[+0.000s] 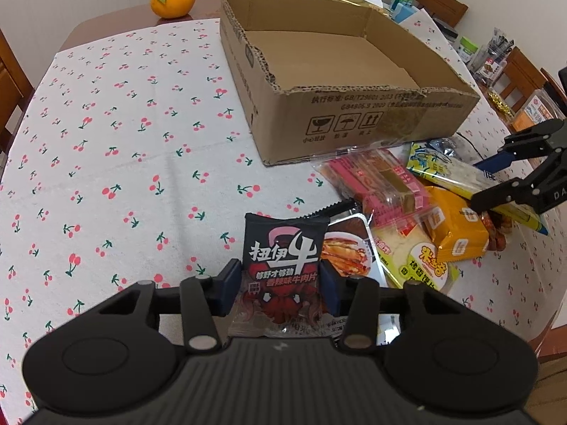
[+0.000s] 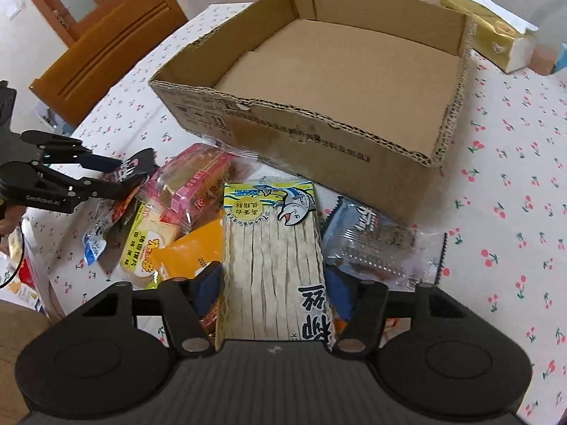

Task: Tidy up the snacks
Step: 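Close the left gripper on the jerky pack while the right gripper grasps the yellow-blue bar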

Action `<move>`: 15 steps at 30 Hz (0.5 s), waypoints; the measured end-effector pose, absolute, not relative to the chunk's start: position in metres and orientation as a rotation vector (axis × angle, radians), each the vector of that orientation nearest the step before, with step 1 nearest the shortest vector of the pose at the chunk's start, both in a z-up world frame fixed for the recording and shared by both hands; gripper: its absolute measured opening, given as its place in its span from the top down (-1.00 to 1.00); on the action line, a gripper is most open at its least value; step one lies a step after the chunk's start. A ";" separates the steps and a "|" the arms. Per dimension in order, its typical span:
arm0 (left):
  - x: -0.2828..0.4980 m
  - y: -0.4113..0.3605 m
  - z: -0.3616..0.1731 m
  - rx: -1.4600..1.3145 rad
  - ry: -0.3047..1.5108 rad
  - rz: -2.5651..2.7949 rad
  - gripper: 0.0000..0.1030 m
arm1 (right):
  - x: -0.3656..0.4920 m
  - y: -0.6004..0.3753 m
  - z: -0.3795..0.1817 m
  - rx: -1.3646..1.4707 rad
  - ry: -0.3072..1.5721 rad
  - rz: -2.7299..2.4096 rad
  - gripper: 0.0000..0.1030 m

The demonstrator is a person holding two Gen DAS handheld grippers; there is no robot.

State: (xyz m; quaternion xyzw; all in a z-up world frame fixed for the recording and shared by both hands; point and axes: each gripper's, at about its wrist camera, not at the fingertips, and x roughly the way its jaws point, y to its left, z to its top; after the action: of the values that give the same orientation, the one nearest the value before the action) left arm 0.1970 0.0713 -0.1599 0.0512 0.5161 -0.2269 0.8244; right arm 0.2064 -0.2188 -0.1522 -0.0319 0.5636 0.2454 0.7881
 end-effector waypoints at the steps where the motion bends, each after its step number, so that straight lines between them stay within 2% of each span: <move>1: 0.197 0.071 -0.159 0.109 1.098 -0.484 0.12 | 0.206 -0.218 -0.152 -0.076 1.210 0.528 -0.25; 15: 0.180 0.064 -0.116 0.124 1.056 -0.460 0.13 | 0.181 -0.214 -0.101 -0.045 1.097 0.494 -0.22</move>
State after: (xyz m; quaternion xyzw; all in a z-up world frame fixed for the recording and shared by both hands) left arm 0.1805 0.0637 -0.1159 0.0586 0.4991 -0.2171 0.8368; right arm 0.1813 -0.2135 -0.1005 -0.0214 0.5160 0.2324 0.8242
